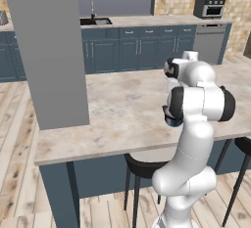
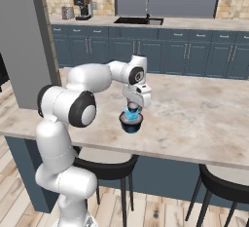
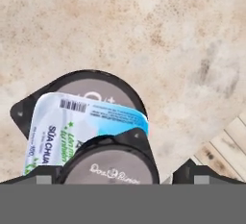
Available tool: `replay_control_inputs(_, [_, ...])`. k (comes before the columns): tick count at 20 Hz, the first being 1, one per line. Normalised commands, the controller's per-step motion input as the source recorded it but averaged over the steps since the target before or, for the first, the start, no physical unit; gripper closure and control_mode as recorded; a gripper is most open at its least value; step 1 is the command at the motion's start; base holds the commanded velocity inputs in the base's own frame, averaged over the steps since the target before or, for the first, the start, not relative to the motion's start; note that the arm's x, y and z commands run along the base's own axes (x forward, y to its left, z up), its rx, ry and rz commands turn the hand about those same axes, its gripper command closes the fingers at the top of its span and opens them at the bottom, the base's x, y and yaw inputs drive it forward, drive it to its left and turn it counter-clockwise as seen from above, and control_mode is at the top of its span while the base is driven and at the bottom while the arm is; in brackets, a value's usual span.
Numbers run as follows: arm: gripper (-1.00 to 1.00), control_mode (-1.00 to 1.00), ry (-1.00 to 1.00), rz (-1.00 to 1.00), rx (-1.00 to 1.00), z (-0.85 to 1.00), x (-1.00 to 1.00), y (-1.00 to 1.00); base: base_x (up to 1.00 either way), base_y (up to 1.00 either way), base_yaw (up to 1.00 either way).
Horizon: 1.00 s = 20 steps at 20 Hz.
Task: Stack the yogurt containers by placing the smaller containers on top of the larger containers.
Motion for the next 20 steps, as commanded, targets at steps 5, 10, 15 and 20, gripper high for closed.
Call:
replay_control_inputs(5, [-1.00, -1.00, 0.00, 0.00, 0.00, 0.21, 0.00, 0.01, 0.00, 0.00, 0.00])
replay_control_inputs(10, [-1.00, -1.00, 0.00, 0.00, 0.00, 0.16, 0.00, 0.04, 0.00, 0.00, 0.00])
replay_control_inputs(15, [-1.00, -1.00, 0.00, 0.00, 0.00, 0.18, 0.00, 0.02, 0.00, 0.00, 0.00])
replay_control_inputs(20, [-1.00, -1.00, 0.00, 0.00, 0.00, 0.31, -0.08, 0.05, 0.00, 0.00, 0.00])
